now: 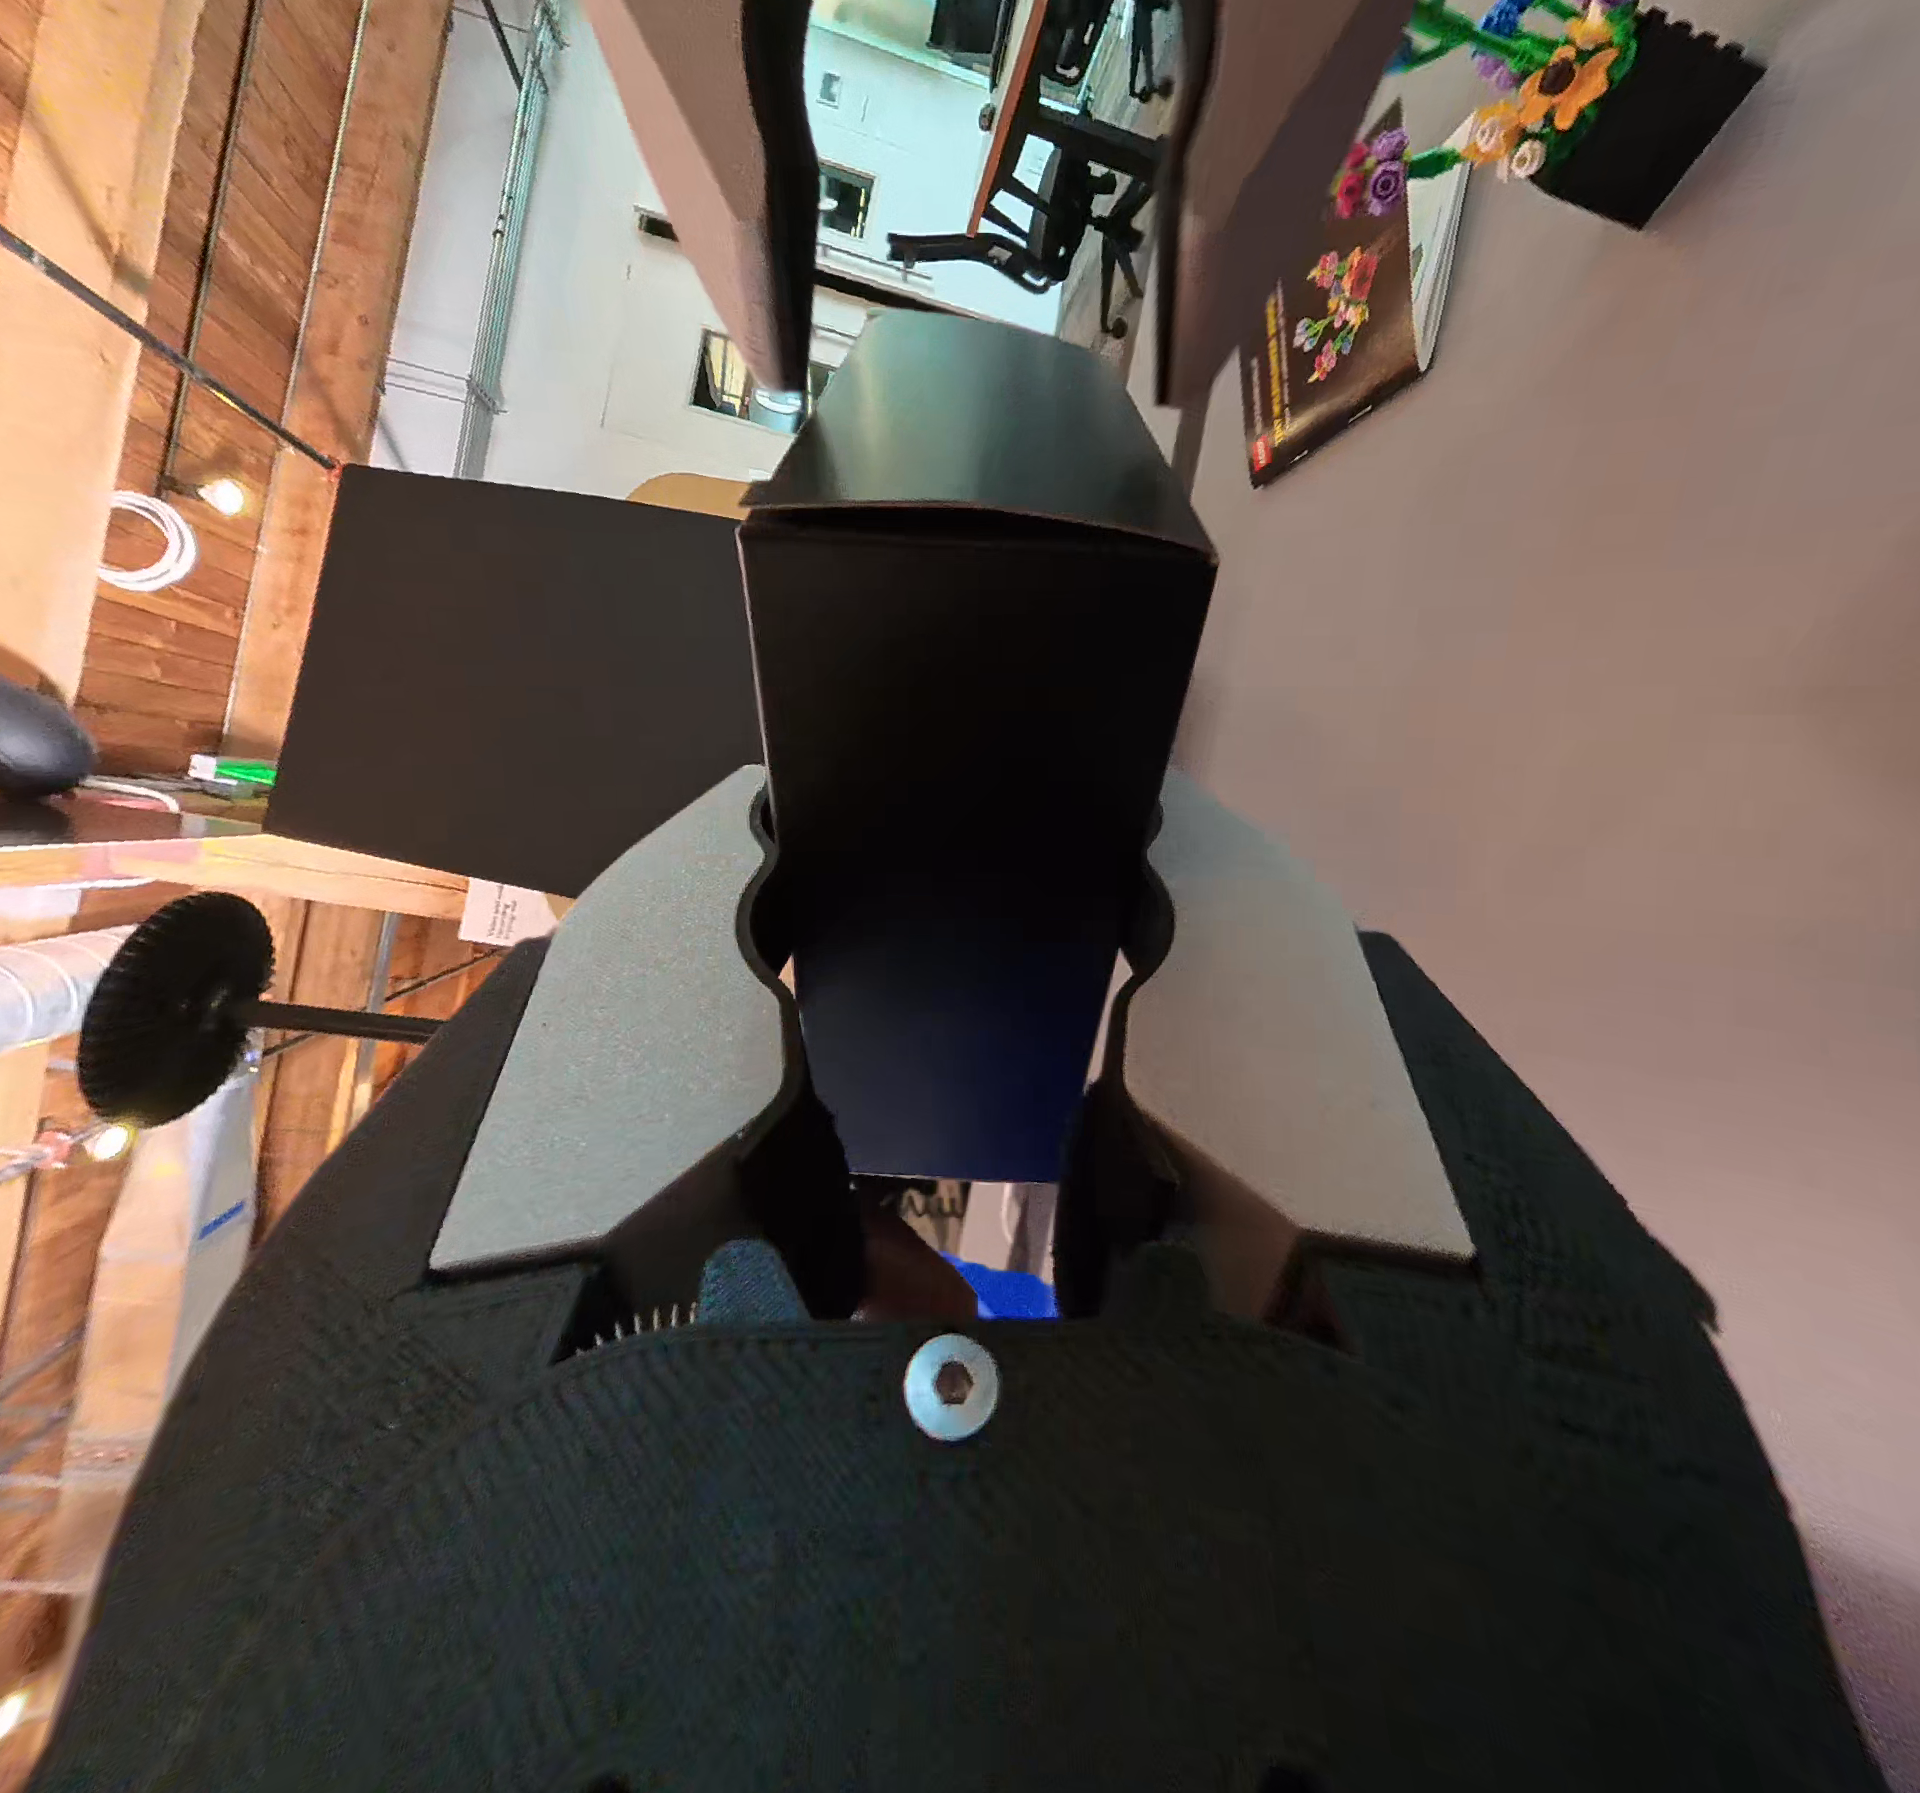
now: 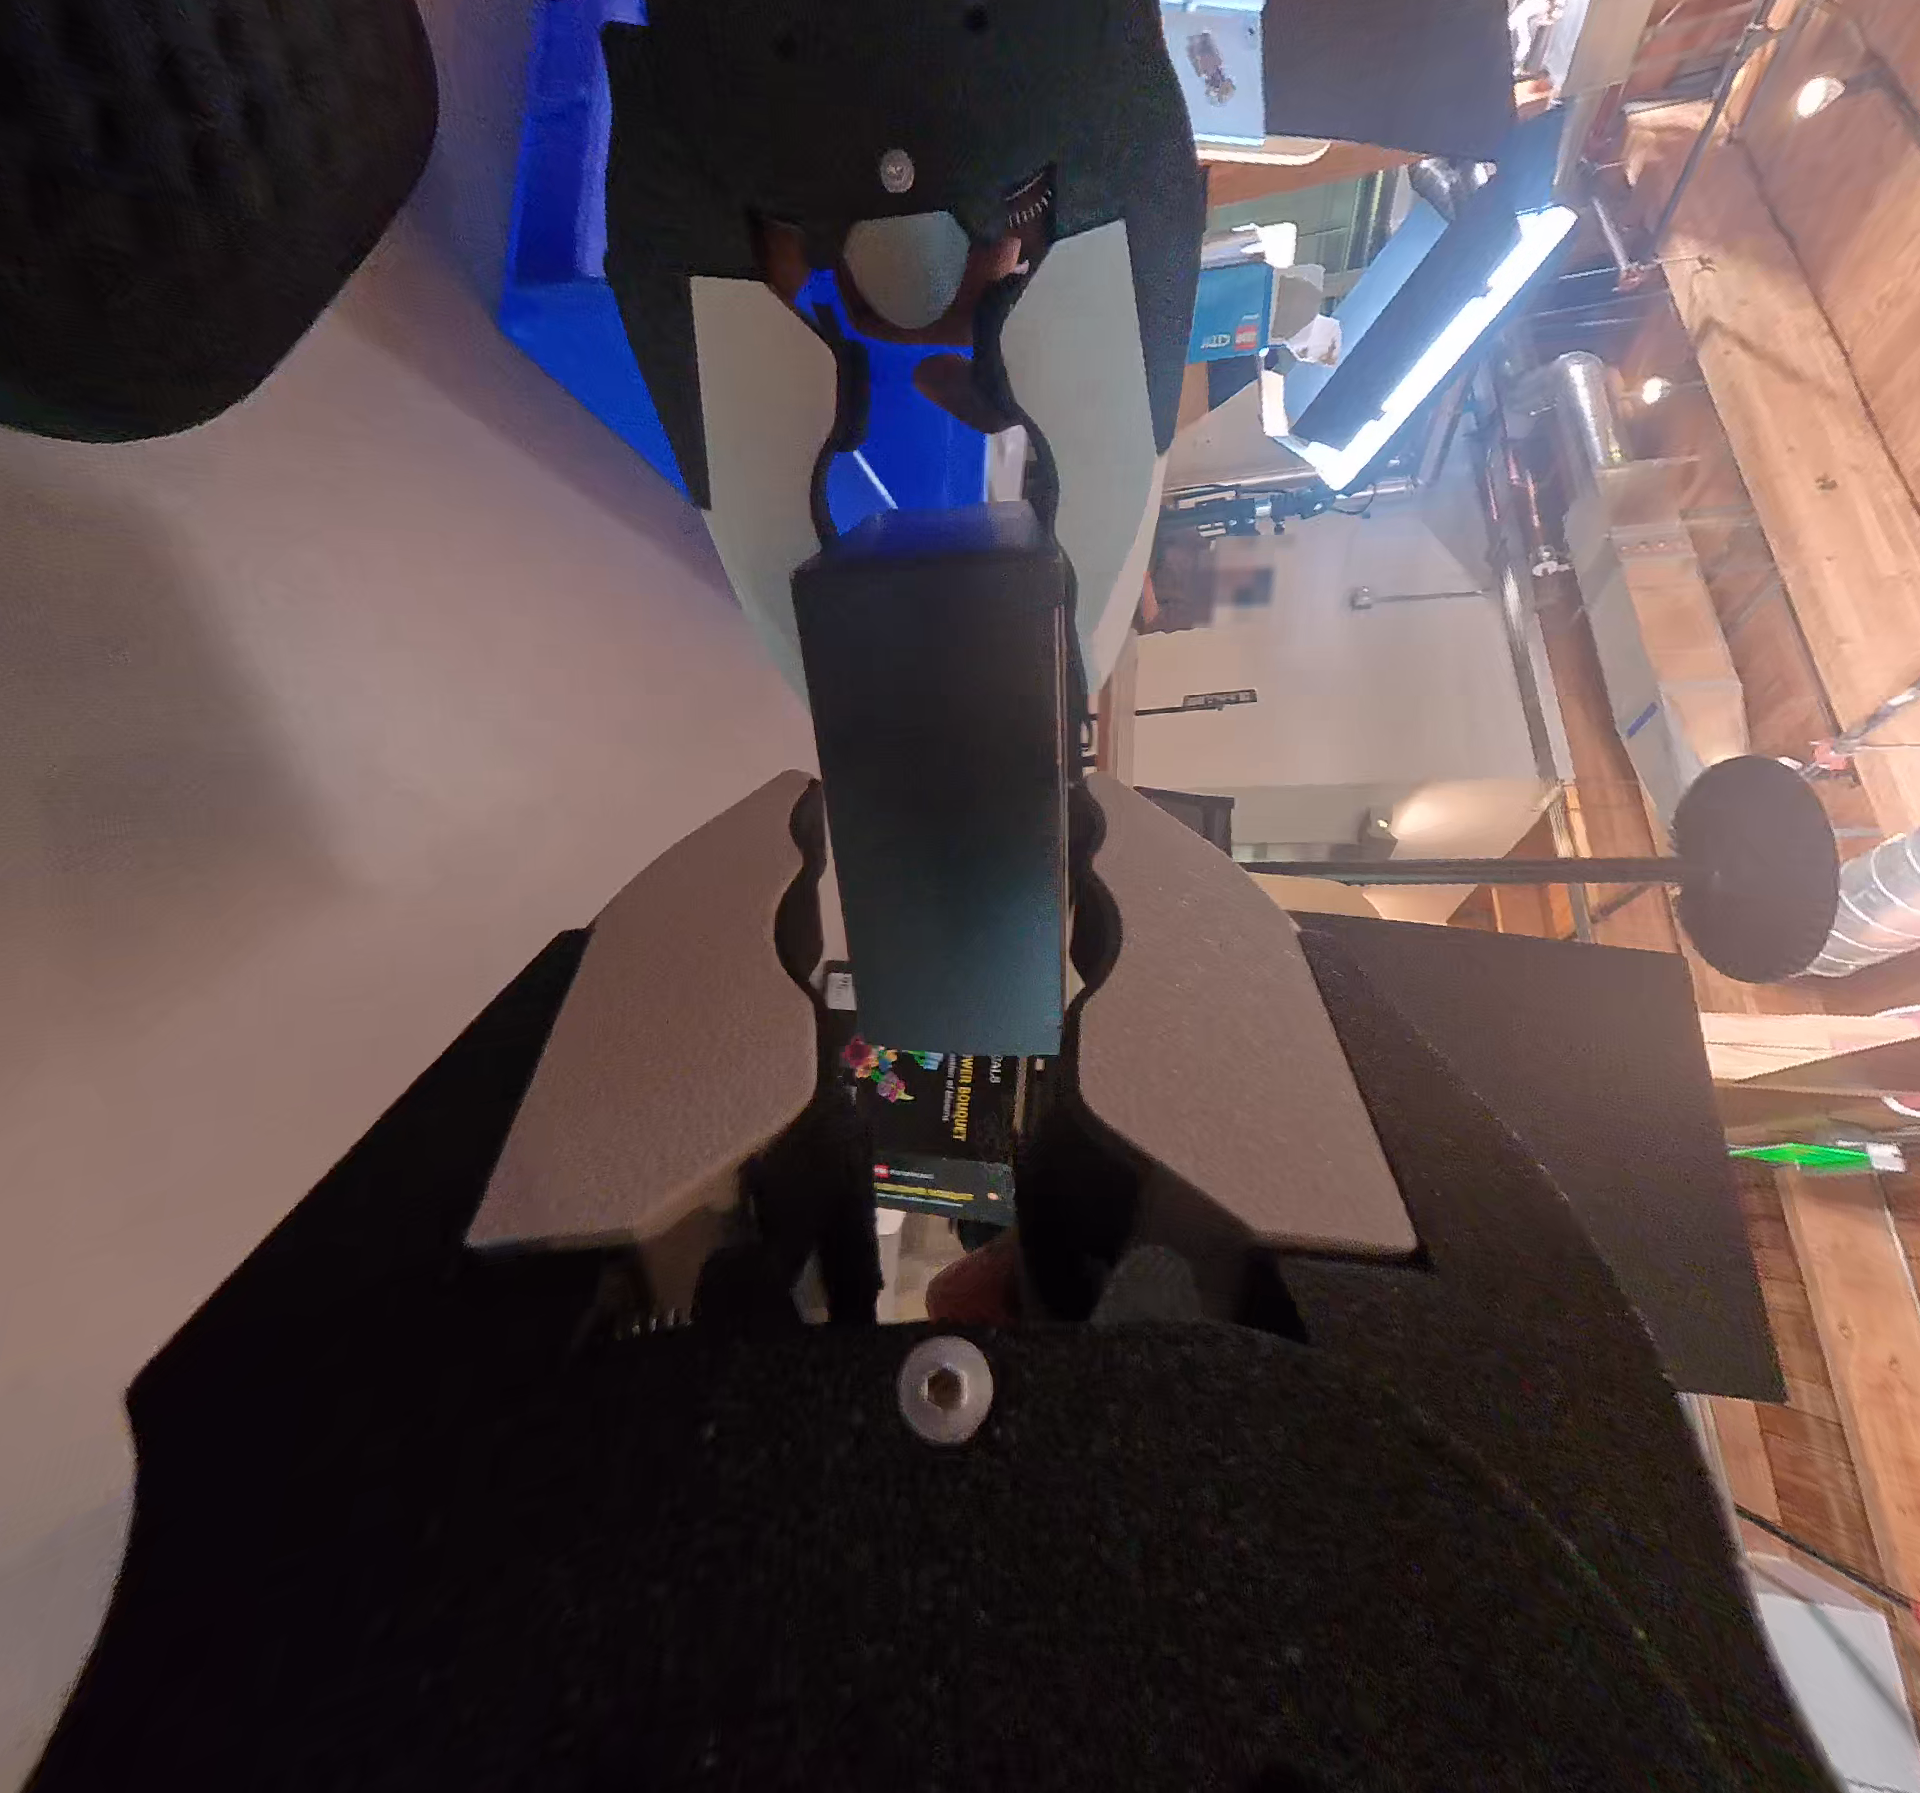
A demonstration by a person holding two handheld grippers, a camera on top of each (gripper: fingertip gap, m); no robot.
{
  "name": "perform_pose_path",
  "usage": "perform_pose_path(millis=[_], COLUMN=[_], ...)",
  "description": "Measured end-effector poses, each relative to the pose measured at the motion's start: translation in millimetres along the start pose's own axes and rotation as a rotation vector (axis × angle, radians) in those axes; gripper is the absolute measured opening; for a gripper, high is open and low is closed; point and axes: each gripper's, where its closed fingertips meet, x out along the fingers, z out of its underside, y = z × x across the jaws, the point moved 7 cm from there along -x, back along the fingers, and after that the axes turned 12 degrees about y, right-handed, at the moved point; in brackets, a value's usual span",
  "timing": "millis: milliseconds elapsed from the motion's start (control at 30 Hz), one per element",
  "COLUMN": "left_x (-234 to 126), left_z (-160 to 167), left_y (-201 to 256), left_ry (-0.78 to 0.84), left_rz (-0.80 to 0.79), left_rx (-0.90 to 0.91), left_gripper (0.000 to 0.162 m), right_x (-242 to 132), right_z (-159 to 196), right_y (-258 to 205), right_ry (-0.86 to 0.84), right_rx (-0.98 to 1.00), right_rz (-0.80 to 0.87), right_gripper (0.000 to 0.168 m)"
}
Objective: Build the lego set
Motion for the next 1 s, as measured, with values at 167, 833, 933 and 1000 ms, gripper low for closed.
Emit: perform_pose_path(millis=[167,833,933,1000], left_x=[1,6,7,7], left_z=[0,1,1,2], left_y=[-4,-7,-9,-10], left_ry=[-0.002,0.012,0.009,0.011], left_rz=[0.010,0.053,0.045,0.042], left_rx=[0.054,0.018,0.005,-0.022], left_gripper=[0.062,0.062,0.062,0.061], right_x=[0,3,5,4], right_z=[4,11,9,9], right_y=[-1,-4,-4,-4], right_ry=[-0.006,-0.013,-0.021,-0.022], right_rx=[-0.032,-0.031,-0.093,-0.095], right_rz=[0.017,0.097,0.140,0.163], right_gripper=[0.047,0.054,0.046,0.046])
